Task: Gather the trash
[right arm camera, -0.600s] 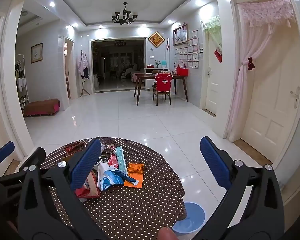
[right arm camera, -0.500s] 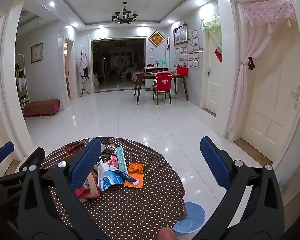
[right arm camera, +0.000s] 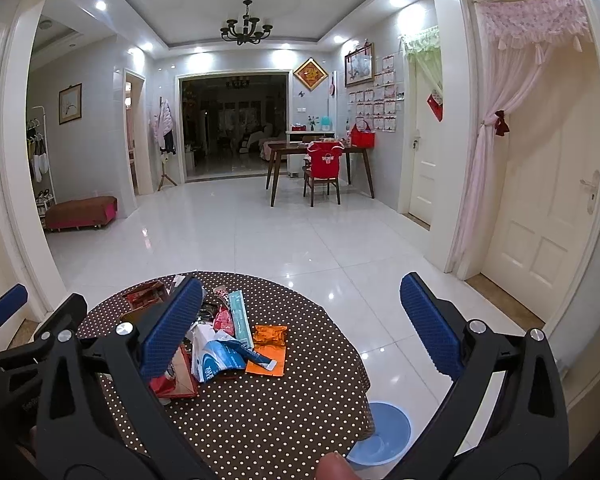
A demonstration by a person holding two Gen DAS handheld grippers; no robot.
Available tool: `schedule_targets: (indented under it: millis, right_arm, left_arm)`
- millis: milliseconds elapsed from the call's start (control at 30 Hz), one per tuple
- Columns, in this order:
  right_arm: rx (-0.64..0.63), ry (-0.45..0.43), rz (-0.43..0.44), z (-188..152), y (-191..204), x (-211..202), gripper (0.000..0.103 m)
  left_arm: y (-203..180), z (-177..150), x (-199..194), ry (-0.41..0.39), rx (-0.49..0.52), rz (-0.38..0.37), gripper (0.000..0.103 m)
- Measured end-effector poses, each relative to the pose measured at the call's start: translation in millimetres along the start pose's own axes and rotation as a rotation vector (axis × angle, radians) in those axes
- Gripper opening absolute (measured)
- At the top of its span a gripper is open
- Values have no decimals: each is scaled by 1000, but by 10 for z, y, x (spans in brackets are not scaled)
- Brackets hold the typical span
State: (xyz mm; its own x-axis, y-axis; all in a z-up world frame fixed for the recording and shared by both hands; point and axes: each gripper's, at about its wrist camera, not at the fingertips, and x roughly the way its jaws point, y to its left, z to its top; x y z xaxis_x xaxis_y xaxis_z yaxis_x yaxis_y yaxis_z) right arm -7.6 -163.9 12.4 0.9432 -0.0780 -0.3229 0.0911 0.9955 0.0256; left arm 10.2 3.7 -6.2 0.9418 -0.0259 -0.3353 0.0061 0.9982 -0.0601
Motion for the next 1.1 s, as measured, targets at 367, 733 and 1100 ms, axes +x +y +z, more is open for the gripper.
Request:
schedule_targets:
  millis: [367,733,1100]
  right_arm:
    - [13,0,9,-2,-15,18,97]
    - [15,-3,10,-15,-12,42,97]
    - [13,2,17,-18,4,57,97]
  left_arm:
    - [-25,28,-60,-18,5,-9,99]
    - [-19,48,-76,-22,7,-5,99]
    - [-2,54,-71,-18,7,-3,99]
